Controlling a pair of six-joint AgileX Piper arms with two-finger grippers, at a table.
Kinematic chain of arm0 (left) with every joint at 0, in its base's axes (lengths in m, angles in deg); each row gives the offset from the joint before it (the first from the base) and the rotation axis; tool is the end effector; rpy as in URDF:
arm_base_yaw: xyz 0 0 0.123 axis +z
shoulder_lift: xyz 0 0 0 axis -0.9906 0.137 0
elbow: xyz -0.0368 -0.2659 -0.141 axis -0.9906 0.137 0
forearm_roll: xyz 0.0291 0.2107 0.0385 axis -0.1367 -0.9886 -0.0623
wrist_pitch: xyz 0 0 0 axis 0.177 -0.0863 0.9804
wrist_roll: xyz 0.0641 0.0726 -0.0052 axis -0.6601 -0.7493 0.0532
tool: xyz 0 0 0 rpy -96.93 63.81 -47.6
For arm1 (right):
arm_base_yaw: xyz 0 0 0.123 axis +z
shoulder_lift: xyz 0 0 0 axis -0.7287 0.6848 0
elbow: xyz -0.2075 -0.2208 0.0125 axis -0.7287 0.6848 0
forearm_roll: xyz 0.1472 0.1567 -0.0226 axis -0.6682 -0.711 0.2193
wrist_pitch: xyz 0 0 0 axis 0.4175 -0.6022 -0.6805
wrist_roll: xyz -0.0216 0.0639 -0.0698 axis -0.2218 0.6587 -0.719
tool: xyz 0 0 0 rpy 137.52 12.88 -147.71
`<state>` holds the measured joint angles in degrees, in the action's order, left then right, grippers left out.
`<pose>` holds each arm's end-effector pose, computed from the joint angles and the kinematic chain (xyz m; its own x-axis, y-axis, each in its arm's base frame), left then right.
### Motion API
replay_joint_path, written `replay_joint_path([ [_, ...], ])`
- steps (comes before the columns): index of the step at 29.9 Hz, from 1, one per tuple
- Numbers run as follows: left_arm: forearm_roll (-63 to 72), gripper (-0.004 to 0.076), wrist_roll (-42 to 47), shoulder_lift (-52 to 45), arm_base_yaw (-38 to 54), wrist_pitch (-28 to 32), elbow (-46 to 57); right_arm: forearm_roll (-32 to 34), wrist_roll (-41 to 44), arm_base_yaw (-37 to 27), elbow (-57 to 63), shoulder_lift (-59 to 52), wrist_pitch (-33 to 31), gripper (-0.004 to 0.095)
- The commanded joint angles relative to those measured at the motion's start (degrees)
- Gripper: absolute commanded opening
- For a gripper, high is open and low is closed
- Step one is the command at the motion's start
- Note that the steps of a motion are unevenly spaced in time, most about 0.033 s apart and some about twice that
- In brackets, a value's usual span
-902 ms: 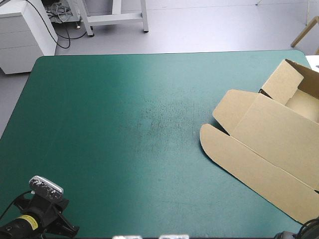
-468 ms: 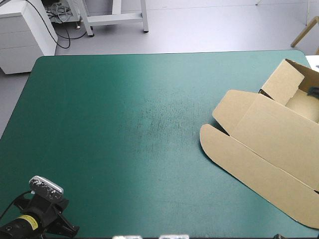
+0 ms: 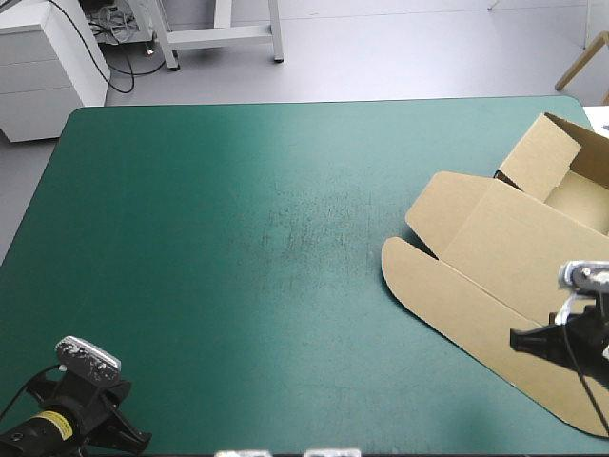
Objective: Fold the box
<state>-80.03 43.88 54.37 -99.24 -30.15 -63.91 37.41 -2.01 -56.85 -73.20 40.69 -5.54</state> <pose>-0.0062 0.0033 0.2566 -0.6870 0.3843 -0.6167 0.4056 0.9070 0.1135 0.0389 0.0039 0.3559 -0.7269 0.0183 -0.6865 0.0208 0.9998 0.0046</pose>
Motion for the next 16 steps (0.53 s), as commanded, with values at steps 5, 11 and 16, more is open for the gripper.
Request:
replay_joint_path([
  [5,0.07,-0.001,0.11,0.46,-0.08,2.4,-1.28,-1.35,-1.95,5.28,9.9,-9.93,4.82,-0.0014],
  [11,0.07,-0.001,0.26,0.46,-0.08,2.4,-1.28,-3.43,-5.7,9.87,15.24,-14.62,5.2,-0.0014],
  [16,0.07,-0.001,0.26,0.46,-0.08,2.4,-1.28,-5.3,-8.93,11.11,15.77,-16.15,5.06,-0.0014],
])
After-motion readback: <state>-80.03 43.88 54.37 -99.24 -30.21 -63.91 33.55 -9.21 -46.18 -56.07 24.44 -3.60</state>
